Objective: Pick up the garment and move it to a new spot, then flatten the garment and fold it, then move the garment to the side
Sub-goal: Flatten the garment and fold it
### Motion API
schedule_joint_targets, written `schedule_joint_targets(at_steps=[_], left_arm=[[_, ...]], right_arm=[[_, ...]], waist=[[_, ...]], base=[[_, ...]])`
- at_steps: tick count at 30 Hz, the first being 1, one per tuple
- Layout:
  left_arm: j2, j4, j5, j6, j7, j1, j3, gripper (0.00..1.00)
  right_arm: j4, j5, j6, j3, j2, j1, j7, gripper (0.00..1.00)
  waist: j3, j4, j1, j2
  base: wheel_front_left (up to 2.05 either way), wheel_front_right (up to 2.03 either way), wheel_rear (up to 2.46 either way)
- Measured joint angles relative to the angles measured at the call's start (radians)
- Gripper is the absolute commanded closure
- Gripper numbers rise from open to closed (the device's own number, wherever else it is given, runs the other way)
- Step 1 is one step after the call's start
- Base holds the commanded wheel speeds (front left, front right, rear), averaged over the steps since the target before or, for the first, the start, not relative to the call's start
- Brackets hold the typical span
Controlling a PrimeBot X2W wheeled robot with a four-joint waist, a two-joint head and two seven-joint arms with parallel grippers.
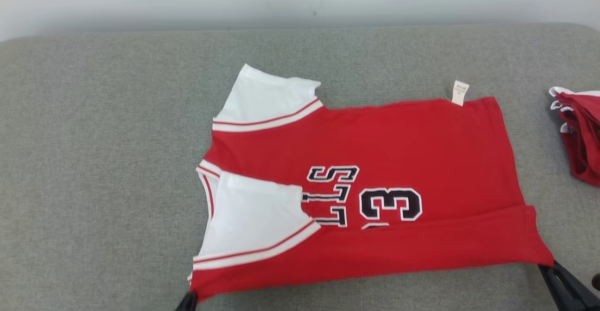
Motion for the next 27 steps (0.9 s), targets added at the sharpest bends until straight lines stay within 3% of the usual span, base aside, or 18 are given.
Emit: schedule_joint_targets(at_steps=[10, 17, 18, 19, 20, 21, 27], left_arm=[[0.027, -0.051, -0.028, 0.046, 0.07, 0.101, -0.031, 1.0], [0.008, 0.023, -0.025, 0.019, 0.051, 0.1, -0.056, 1.0], [0.005, 0.032, -0.025, 0.015, 0.05, 0.1, -0.057, 1.0], [0.002, 0.041, -0.025, 0.016, 0.046, 0.1, -0.057, 0.65], [0.0, 0.048, -0.025, 0.017, 0.041, 0.1, -0.057, 0.08], [0.0, 0.052, -0.024, 0.021, 0.04, 0.1, -0.056, 0.0], [0.049, 0.024, -0.009, 0.042, 0.021, 0.063, 0.016, 0.0]], right_arm=[[-0.046, -0.016, 0.0, -0.039, 0.0, 0.114, 0.0, 1.0], [-0.044, -0.007, 0.0, -0.043, 0.007, 0.142, 0.0, 1.0], [-0.046, -0.007, 0.0, -0.043, 0.007, 0.143, 0.0, 0.6], [-0.05, -0.007, 0.0, -0.045, 0.008, 0.144, 0.0, 0.0], [-0.058, -0.005, 0.0, -0.054, 0.008, 0.144, 0.0, 0.0], [-0.071, -0.005, 0.0, -0.067, 0.009, 0.144, 0.0, 0.0], [-0.157, -0.024, 0.0, -0.174, 0.019, 0.151, 0.001, 0.0]], waist=[[-0.013, 0.01, 0.0, -0.0001], [-0.027, 0.011, 0.0, 0.0], [-0.029, 0.011, 0.0, 0.0], [-0.031, 0.009, 0.0, 0.0], [-0.033, 0.008, 0.0, 0.0], [-0.034, 0.006, 0.0, 0.0], [-0.032, -0.007, -0.0001, -0.0001]], base=[[0.0, 0.0, 0.0], [0.0, 0.0, 0.0], [0.0, 0.0, 0.0], [0.0, 0.0, 0.0], [0.0, 0.0, 0.0], [0.0, 0.0, 0.0], [0.0, 0.0, 0.0]])
